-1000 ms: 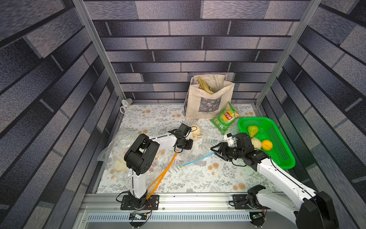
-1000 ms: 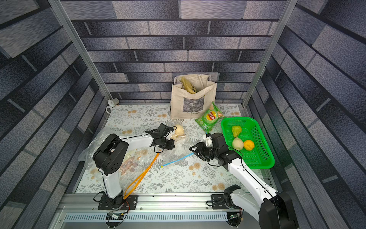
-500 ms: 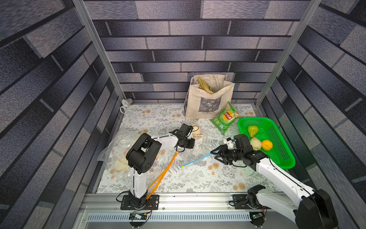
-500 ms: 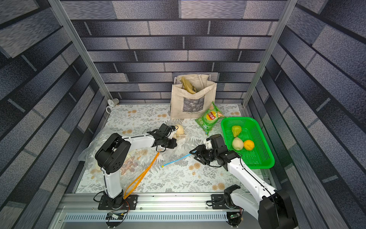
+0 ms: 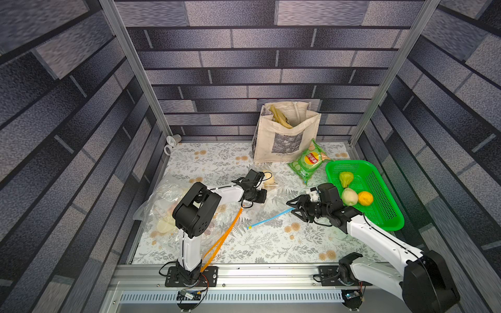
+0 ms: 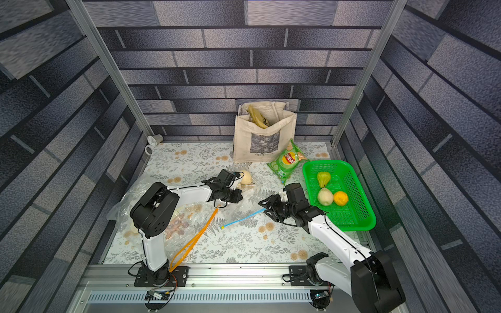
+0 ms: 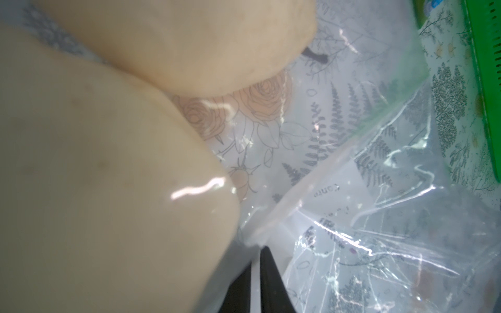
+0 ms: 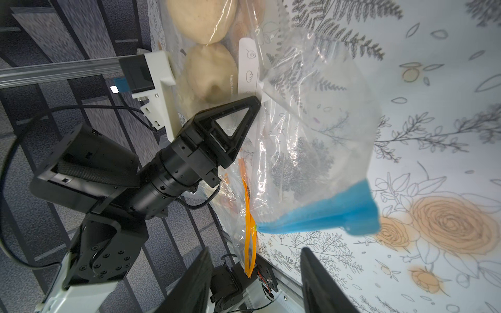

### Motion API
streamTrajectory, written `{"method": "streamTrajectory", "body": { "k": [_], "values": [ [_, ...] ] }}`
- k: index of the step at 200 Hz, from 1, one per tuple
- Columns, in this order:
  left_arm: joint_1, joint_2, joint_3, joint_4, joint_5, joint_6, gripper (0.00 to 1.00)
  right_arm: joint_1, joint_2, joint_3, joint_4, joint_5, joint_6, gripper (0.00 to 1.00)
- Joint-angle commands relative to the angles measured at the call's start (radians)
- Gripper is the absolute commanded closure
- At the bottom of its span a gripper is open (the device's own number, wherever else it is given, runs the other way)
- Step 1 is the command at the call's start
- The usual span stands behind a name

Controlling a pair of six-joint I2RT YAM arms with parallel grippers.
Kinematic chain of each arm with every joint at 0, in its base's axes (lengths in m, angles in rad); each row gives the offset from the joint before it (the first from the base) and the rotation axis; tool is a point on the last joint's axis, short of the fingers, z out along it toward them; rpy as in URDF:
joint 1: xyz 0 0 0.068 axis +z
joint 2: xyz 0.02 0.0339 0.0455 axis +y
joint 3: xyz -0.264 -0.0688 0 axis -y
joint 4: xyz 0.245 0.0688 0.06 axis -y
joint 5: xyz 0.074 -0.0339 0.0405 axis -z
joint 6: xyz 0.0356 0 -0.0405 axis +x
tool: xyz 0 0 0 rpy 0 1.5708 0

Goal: Open the zip-top bag and take out the pear
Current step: Open the zipper of the food storage bag at the center of the board.

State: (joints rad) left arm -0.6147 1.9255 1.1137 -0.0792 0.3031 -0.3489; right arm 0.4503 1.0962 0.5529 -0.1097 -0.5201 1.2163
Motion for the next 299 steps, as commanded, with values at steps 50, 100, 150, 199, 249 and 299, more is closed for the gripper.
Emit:
{"method": "streamTrajectory", "body": {
  "k": [50, 100, 150, 199, 249, 299],
  "values": [
    [0.004, 0.029, -0.048, -0.064, -0.038, -0.012, 0.89, 0.026, 0.057, 0.010, 0.057, 0.038, 0.015, 0.46],
    [0.011, 0.031, -0.058, -0.059, -0.033, -0.013, 0.89, 0.033, 0.054, 0.027, 0.068, 0.019, 0.018, 0.46],
    [0.014, 0.036, -0.058, -0.058, -0.027, -0.015, 0.89, 0.041, 0.065, 0.021, 0.071, 0.026, 0.018, 0.46],
    [0.018, 0.034, -0.062, -0.057, -0.027, -0.014, 0.89, 0.041, 0.088, 0.028, 0.092, 0.036, 0.020, 0.46],
    [0.020, 0.040, -0.052, -0.058, -0.022, -0.013, 0.89, 0.041, 0.113, 0.033, 0.111, 0.071, 0.038, 0.47],
    [0.020, 0.038, -0.056, -0.059, -0.019, -0.011, 0.89, 0.041, 0.149, 0.046, 0.101, 0.124, 0.030, 0.48]
  ]
}}
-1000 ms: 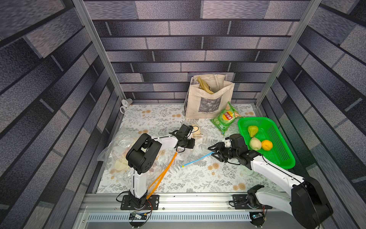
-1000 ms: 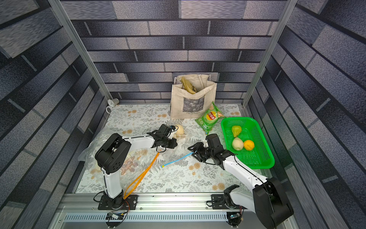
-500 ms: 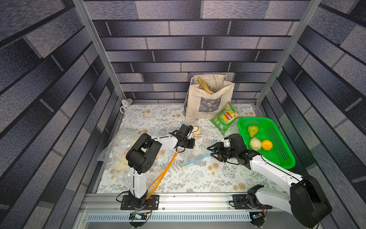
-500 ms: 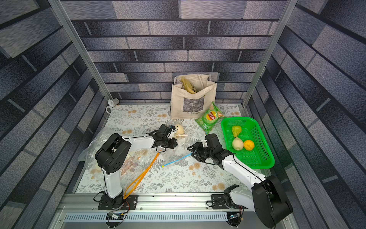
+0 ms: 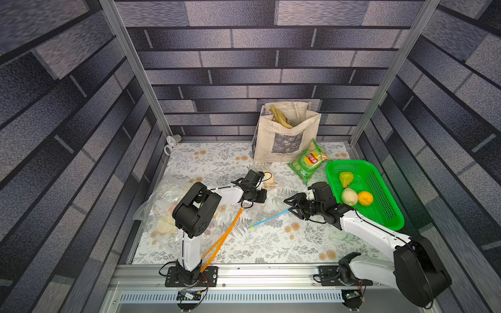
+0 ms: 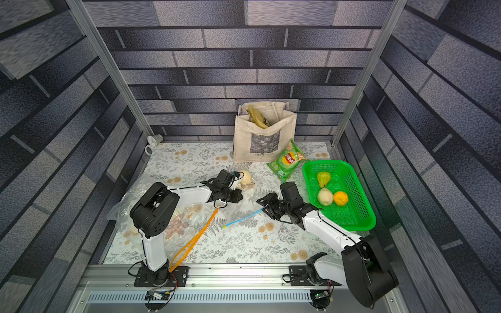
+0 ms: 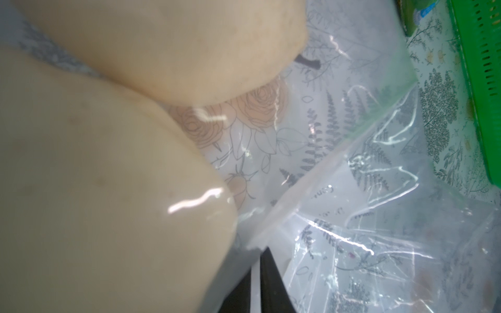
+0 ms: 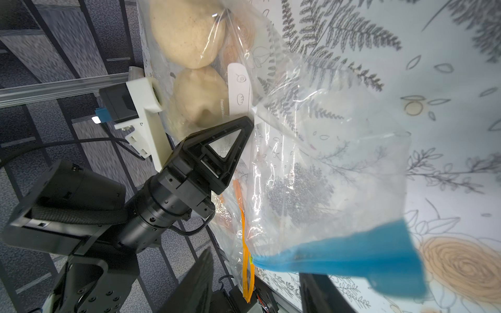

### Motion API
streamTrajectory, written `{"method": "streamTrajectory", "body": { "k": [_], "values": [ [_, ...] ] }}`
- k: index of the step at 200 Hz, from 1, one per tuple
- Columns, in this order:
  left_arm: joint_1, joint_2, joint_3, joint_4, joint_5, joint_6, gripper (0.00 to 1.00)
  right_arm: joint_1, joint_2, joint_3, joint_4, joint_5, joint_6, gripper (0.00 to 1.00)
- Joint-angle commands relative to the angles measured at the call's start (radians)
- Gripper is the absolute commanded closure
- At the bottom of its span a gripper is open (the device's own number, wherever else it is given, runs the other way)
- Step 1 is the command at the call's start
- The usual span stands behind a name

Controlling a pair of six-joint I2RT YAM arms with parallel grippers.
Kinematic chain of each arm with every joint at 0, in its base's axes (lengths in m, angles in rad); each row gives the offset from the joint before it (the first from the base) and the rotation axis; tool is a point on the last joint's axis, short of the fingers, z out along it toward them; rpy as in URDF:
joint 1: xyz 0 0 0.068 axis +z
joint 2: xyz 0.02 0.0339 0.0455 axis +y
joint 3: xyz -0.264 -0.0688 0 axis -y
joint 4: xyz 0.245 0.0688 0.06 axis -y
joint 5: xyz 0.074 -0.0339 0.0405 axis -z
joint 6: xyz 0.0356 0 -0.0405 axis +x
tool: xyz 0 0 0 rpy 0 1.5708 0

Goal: Open the zip-top bag and take out the pear
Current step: Open the zipper of the food storage bag at the center of the board.

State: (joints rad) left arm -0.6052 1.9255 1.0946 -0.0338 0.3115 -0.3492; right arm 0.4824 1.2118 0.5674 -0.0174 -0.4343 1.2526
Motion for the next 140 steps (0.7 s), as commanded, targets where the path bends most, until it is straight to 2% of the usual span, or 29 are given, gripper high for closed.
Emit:
{"method": "streamTrajectory", "body": {
  "k": [1, 58, 99, 118, 140],
  "values": [
    [0.010, 0.038, -0.036, -0.105, -0.028, -0.011, 0.89, 0.009, 0.035, 0.034, 0.009, 0.039, -0.008, 0.48],
    [0.013, 0.026, -0.036, -0.103, -0.025, -0.009, 0.89, 0.030, 0.126, 0.078, 0.039, 0.030, -0.031, 0.51],
    [0.016, -0.012, -0.033, -0.104, -0.003, -0.007, 0.88, 0.050, 0.183, 0.114, 0.086, 0.000, -0.042, 0.75],
    [0.030, -0.070, -0.009, -0.142, 0.022, 0.017, 0.82, 0.050, 0.188, 0.141, 0.072, -0.003, -0.069, 0.80],
    [0.073, -0.162, 0.025, -0.190, 0.070, 0.046, 0.76, 0.049, 0.194, 0.192, 0.043, -0.016, -0.120, 0.92]
  ]
}}
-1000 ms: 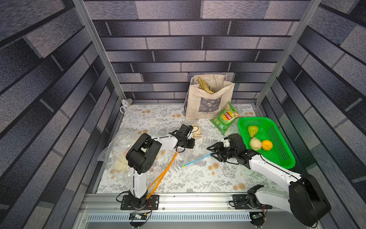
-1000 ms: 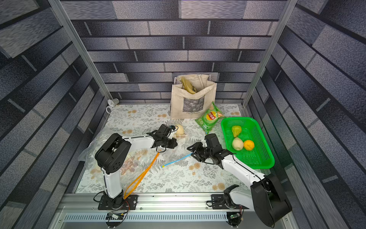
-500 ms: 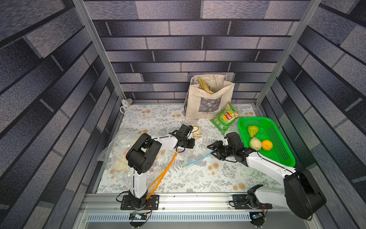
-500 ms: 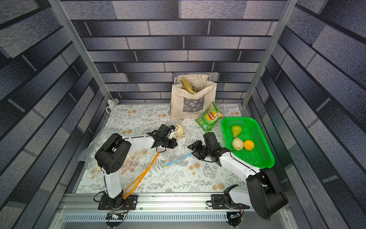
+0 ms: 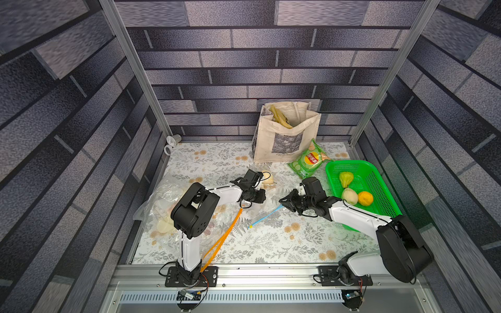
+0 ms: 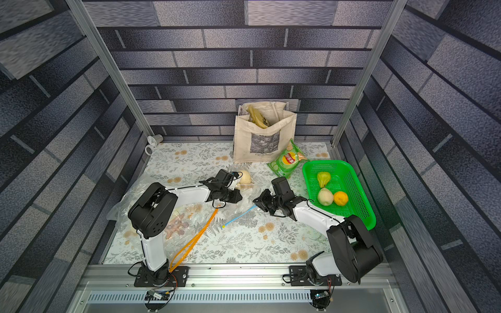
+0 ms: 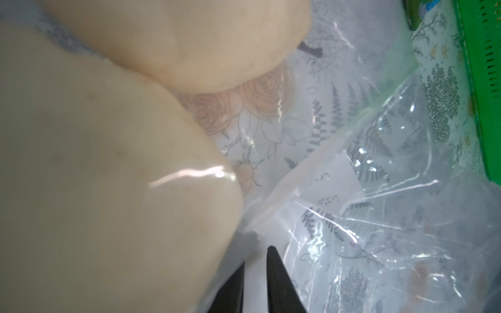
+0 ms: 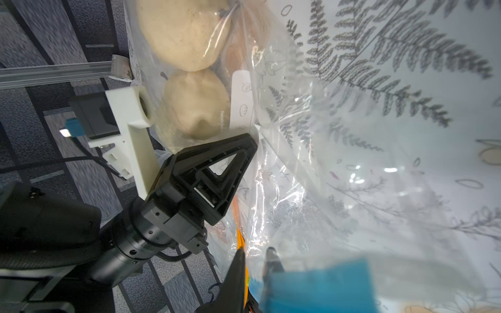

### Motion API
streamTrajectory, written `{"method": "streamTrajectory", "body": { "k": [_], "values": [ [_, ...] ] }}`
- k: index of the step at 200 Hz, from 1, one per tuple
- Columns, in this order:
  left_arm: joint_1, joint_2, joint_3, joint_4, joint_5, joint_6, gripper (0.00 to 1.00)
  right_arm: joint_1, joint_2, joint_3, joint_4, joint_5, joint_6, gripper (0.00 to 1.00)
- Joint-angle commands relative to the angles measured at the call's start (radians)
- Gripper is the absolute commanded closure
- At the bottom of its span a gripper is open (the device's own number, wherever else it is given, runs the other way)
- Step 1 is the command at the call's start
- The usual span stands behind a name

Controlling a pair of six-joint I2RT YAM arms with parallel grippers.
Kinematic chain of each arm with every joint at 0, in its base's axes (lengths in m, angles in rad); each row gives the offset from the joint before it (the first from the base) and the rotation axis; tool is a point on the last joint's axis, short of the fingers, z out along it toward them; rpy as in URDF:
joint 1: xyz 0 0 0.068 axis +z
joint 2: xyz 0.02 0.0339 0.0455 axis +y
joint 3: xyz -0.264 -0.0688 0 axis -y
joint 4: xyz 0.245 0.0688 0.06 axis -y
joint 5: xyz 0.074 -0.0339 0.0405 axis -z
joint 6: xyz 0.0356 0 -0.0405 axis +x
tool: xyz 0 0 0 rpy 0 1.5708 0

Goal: Open the zip-top bag and take out the pear
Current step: Open the zipper of the food storage bag at the center of the board.

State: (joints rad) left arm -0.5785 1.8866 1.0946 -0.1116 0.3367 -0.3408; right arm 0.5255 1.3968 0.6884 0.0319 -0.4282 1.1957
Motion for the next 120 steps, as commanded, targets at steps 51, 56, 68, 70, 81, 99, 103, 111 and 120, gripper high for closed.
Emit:
{"method": "streamTrajectory", "body": {
  "k": [51, 56, 68, 70, 81, 99, 103, 111, 120],
  "values": [
    [0.092, -0.272, 0.123, -0.247, 0.158, 0.111, 0.56, 0.007, 0.075, 0.203, -0.049, -0.073, -0.166, 1.00],
    [0.100, -0.282, 0.127, -0.249, 0.181, 0.111, 0.53, 0.007, 0.084, 0.216, -0.052, -0.076, -0.172, 1.00],
    [0.116, -0.304, 0.135, -0.241, 0.251, 0.108, 0.49, 0.007, 0.106, 0.242, -0.050, -0.094, -0.181, 1.00],
    [0.117, -0.305, 0.135, -0.237, 0.262, 0.107, 0.48, 0.007, 0.111, 0.247, -0.048, -0.099, -0.182, 1.00],
    [0.124, -0.316, 0.136, -0.229, 0.312, 0.102, 0.48, 0.007, 0.132, 0.272, -0.049, -0.119, -0.188, 1.00],
    [0.128, -0.334, 0.117, -0.210, 0.362, 0.103, 0.48, 0.007, 0.151, 0.301, -0.056, -0.131, -0.190, 1.00],
    [0.130, -0.338, 0.113, -0.208, 0.368, 0.104, 0.49, 0.007, 0.156, 0.307, -0.057, -0.132, -0.190, 1.00],
    [0.133, -0.347, 0.107, -0.209, 0.384, 0.110, 0.51, 0.007, 0.165, 0.320, -0.072, -0.138, -0.178, 1.00],
    [0.135, -0.356, 0.109, -0.227, 0.399, 0.122, 0.53, 0.007, 0.180, 0.337, -0.077, -0.159, -0.167, 1.00]
  ]
}}
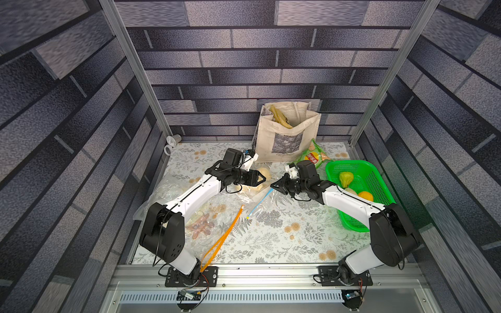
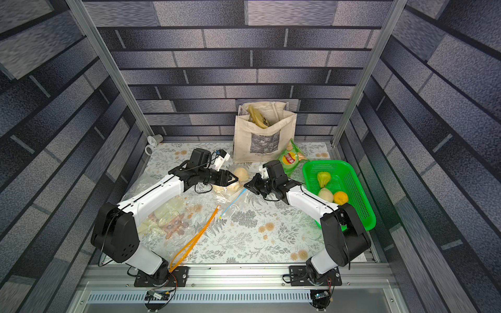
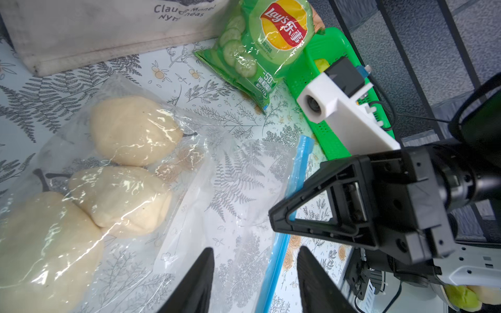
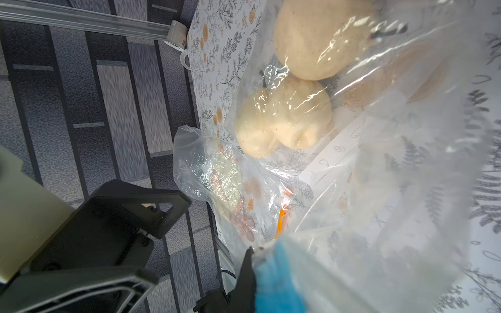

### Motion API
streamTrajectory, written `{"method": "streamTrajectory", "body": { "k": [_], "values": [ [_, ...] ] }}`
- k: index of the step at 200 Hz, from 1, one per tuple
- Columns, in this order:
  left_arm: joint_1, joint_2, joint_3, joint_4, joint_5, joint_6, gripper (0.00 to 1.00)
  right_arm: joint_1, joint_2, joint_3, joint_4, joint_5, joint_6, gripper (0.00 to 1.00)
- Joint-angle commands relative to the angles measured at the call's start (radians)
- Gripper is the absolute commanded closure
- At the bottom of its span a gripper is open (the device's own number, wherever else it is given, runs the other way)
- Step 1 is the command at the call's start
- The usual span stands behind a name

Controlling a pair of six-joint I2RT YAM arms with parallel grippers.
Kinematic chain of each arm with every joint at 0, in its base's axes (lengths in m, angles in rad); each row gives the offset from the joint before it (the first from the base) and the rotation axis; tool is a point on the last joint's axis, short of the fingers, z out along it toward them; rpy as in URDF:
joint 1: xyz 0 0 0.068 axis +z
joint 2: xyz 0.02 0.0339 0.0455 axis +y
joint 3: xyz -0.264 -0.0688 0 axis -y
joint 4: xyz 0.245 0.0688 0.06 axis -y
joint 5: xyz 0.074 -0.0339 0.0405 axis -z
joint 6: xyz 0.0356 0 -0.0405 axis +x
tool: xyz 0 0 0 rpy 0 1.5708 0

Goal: Open the zip-top bag and take out the pear
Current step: Open the zipper of the food storage bag at the center of the board.

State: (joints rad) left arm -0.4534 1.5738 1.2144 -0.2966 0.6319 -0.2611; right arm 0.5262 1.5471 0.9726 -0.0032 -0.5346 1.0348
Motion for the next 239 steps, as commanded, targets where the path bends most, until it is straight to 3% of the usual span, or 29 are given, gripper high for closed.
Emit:
{"method": "streamTrajectory", "body": {
  "k": [1, 23, 48, 73, 111, 162, 204, 239],
  "values": [
    [0.010, -0.044, -0.010, -0.045, 0.105, 0.045, 0.54, 0.006, 0.031, 0.054, -0.042, -0.056, -0.005, 1.00],
    [0.002, -0.056, 0.016, -0.137, 0.109, 0.129, 0.61, 0.006, 0.053, 0.070, -0.005, -0.100, 0.062, 1.00],
    [-0.018, -0.064, 0.032, -0.207, 0.064, 0.215, 0.61, 0.005, 0.051, 0.084, -0.023, -0.092, 0.093, 0.99],
    [-0.041, -0.054, 0.036, -0.215, -0.027, 0.222, 0.67, 0.006, 0.054, 0.084, 0.000, -0.101, 0.136, 0.99],
    [-0.102, -0.043, 0.027, -0.174, -0.109, 0.228, 0.67, 0.008, 0.049, 0.062, 0.060, -0.109, 0.201, 0.98],
    [-0.114, -0.043, 0.009, -0.120, -0.238, 0.213, 0.71, 0.011, 0.031, 0.056, 0.057, -0.111, 0.208, 0.98],
    [-0.114, -0.042, -0.011, -0.072, -0.238, 0.179, 0.71, 0.018, 0.027, 0.057, 0.063, -0.114, 0.214, 0.98],
    [-0.116, -0.049, -0.029, -0.034, -0.149, 0.166, 0.70, 0.021, 0.032, 0.057, 0.070, -0.111, 0.219, 0.97]
  ]
}}
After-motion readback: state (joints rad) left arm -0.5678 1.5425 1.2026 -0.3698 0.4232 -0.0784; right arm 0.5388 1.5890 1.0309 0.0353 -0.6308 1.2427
